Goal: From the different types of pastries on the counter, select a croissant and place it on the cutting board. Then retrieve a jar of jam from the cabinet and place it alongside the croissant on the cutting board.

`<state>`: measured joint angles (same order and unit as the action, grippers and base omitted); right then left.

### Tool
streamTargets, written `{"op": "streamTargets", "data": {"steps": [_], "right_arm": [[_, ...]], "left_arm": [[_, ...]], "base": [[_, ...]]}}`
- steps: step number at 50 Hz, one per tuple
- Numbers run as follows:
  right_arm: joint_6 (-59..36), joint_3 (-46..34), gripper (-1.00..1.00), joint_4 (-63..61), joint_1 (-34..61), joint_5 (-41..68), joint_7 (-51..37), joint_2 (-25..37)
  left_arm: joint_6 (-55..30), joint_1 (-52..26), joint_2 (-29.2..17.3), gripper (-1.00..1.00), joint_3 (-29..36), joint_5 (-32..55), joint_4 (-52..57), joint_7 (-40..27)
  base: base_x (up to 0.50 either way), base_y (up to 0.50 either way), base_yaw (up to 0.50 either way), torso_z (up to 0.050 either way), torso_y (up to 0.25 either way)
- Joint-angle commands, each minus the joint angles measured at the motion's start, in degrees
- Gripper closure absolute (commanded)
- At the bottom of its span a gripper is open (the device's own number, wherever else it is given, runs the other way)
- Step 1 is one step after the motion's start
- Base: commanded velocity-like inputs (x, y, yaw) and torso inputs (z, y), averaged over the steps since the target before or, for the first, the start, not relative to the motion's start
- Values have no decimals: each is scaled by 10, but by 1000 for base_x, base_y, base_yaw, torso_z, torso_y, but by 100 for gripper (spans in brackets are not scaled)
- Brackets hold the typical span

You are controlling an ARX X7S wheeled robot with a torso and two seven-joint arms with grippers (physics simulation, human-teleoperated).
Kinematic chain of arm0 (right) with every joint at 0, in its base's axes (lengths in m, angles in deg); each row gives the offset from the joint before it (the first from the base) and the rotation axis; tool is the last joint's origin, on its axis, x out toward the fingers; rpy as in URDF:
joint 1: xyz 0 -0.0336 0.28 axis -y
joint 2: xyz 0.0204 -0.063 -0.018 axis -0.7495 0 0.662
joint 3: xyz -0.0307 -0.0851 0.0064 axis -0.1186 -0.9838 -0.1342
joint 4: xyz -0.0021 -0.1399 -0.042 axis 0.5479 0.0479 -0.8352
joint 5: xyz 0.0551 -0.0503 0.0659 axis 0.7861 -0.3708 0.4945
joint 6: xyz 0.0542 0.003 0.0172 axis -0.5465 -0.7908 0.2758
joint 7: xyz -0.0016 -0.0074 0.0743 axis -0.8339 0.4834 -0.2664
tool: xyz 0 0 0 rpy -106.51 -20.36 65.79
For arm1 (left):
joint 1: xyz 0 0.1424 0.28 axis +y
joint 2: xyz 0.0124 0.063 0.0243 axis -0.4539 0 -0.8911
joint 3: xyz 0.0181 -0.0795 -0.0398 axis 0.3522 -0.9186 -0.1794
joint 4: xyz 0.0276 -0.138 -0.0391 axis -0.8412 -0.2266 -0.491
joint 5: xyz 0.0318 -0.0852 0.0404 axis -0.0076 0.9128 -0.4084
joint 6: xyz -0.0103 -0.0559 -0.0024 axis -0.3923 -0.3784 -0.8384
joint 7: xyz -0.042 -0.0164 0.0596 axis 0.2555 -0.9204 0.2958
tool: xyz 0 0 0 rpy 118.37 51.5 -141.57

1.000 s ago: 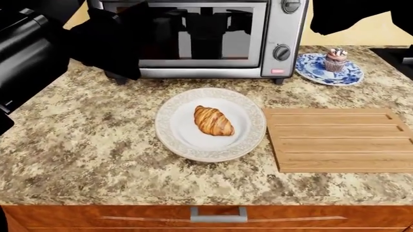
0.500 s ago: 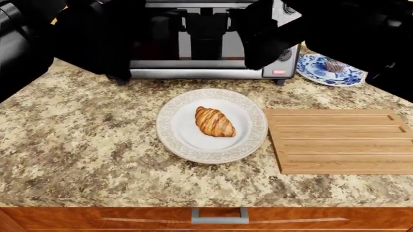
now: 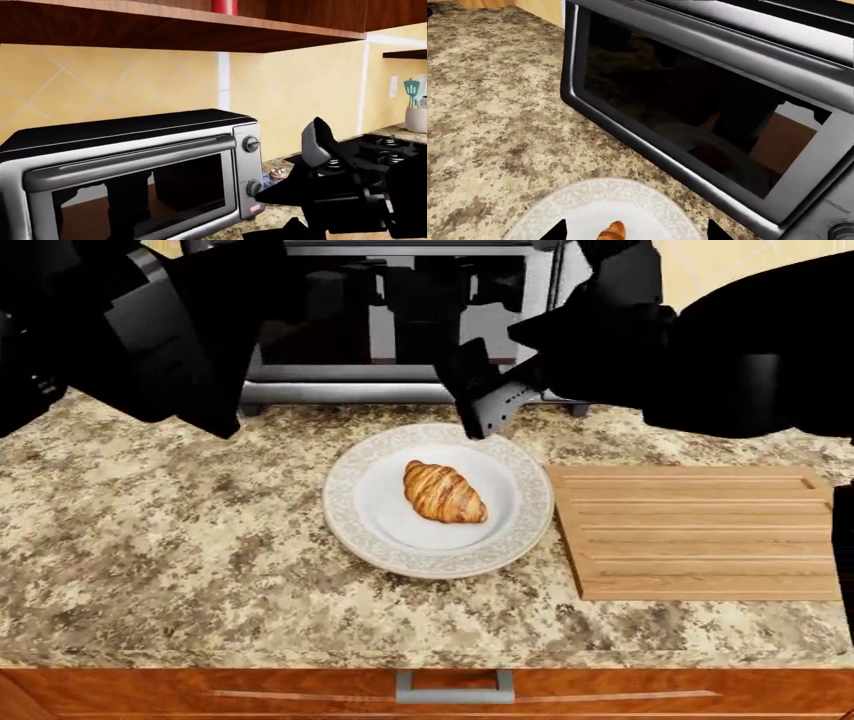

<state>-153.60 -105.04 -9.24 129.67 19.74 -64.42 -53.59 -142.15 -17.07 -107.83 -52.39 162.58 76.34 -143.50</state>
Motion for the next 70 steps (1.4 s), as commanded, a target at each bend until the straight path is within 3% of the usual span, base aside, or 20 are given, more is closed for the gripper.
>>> {"op": "streamTargets", "data": {"steps": [1, 9, 23, 50, 70], "right_arm": [[4, -55, -100, 64, -2, -43, 54, -17], [-19, -74, -100, 108, 36, -38, 90, -27], [-2, -111, -100, 127, 51, -59, 127, -45], [51, -191, -100, 144, -21, -111, 151, -72], [46, -203, -100, 118, -34, -102, 139, -78]], "left_arm": [[26, 6, -25, -100, 18, 53, 4, -21], [58, 32, -37, -100, 39, 104, -7, -32], [146, 11, -106, -100, 93, 247, 0, -110], [134, 17, -112, -100, 107, 243, 0, -95], [118, 9, -113, -100, 110, 229, -3, -81]], "base": [[0, 0, 0, 0, 0], [0, 0, 0, 0, 2], [0, 0, 0, 0, 0], [0, 0, 0, 0, 0], [0, 0, 0, 0, 0]]}}
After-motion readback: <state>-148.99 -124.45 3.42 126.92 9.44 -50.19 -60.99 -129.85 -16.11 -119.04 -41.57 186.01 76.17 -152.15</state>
